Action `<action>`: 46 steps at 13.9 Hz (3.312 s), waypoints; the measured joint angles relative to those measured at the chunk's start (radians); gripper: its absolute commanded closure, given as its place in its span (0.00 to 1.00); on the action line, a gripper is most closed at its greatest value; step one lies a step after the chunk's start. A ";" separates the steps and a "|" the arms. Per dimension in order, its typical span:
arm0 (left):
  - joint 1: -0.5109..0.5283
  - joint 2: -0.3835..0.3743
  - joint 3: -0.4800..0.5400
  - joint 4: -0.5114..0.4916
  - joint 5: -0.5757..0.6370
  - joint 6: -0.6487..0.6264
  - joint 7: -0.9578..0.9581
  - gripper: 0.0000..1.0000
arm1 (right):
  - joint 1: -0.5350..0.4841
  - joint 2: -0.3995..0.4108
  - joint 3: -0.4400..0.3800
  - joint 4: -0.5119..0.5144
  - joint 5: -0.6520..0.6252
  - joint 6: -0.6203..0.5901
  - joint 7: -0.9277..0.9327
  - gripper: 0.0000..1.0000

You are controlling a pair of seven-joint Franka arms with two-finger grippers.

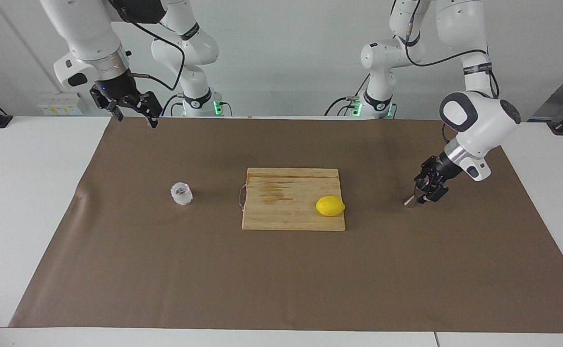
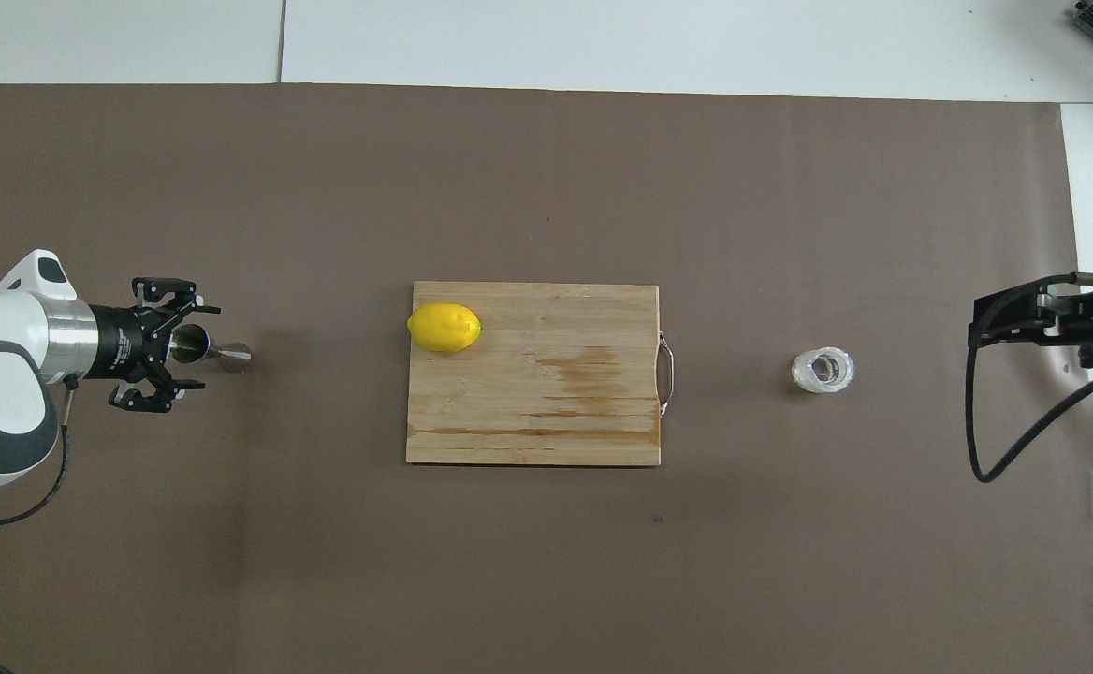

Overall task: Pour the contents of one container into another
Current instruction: 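Close the left gripper around the metal jigger, then lift the jigger with the left gripper and carry it over the board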

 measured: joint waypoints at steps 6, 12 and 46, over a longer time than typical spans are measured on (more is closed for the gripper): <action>0.000 0.000 0.001 0.001 0.000 -0.002 -0.002 0.07 | 0.000 0.000 0.000 0.000 0.000 0.000 0.000 0.00; 0.000 0.000 0.001 0.001 0.000 -0.002 -0.002 0.23 | 0.000 0.000 0.000 0.000 0.000 0.000 0.000 0.00; -0.156 -0.009 -0.010 0.389 0.188 -0.424 -0.489 1.00 | 0.000 0.000 0.000 0.000 0.000 0.000 0.000 0.00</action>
